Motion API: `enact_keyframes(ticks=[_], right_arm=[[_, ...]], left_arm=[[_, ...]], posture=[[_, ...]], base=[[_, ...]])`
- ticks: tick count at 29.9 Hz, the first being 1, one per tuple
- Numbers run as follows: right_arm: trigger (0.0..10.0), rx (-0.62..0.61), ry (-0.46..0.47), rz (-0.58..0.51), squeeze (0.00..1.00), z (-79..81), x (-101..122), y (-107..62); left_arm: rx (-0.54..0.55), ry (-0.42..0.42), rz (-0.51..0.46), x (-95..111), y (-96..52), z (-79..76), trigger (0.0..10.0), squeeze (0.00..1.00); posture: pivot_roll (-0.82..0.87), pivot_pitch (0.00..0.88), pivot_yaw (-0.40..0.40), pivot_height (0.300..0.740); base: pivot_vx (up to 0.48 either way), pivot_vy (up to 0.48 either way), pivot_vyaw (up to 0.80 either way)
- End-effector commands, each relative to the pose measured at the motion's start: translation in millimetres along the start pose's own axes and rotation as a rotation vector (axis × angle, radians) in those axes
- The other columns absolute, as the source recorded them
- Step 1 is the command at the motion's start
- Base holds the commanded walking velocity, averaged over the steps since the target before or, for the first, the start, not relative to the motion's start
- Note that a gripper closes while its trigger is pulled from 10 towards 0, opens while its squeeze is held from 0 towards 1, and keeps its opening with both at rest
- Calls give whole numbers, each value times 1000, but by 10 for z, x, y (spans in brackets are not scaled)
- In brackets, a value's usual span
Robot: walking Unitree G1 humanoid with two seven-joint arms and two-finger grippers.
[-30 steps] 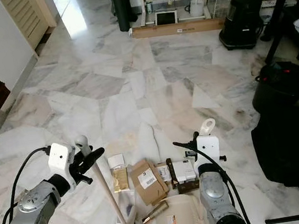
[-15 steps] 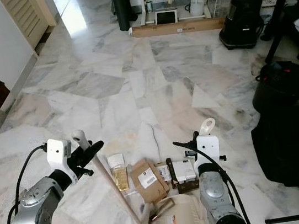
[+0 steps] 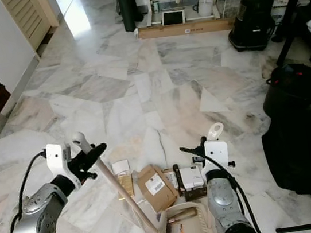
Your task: Sweep floor
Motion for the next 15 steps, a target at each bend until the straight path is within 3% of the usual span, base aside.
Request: enact_keyframes(ticks=[1, 4, 11, 15], right_arm=[[10000, 16, 24, 101, 0, 47, -206, -104], [10000, -6, 80, 106, 0, 16, -200, -92], [10000, -23, 101, 94, 0, -41, -197, -90], [10000, -23, 106, 83, 0, -51, -189, -96]], left_arm=[[21, 49, -33, 93, -14, 53, 10000, 0], [51, 78, -85, 168, -39, 74, 10000, 0], [77, 181, -165, 326, -81, 41, 10000, 0], [79, 196, -199, 375, -81, 6, 10000, 0]], posture=[[46, 116, 62, 740], [47, 111, 63, 740], [46, 98, 69, 740], [45, 80, 71, 740]], base=[[0, 0, 0], [0, 0, 0], [0, 0, 0], [0, 0, 0]])
Point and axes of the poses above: a point about 5 cm out from each wrist's last joint towards the gripper, its own y axis pointing out of the wrist towards the gripper, its own x axis along the axis of the wrist's last joint, z = x × y, the point moved 2 cm from there along y, pointing out of the wrist towards the gripper, and after that the axes turned 14 degrees about -y, right-handed, at the moved point
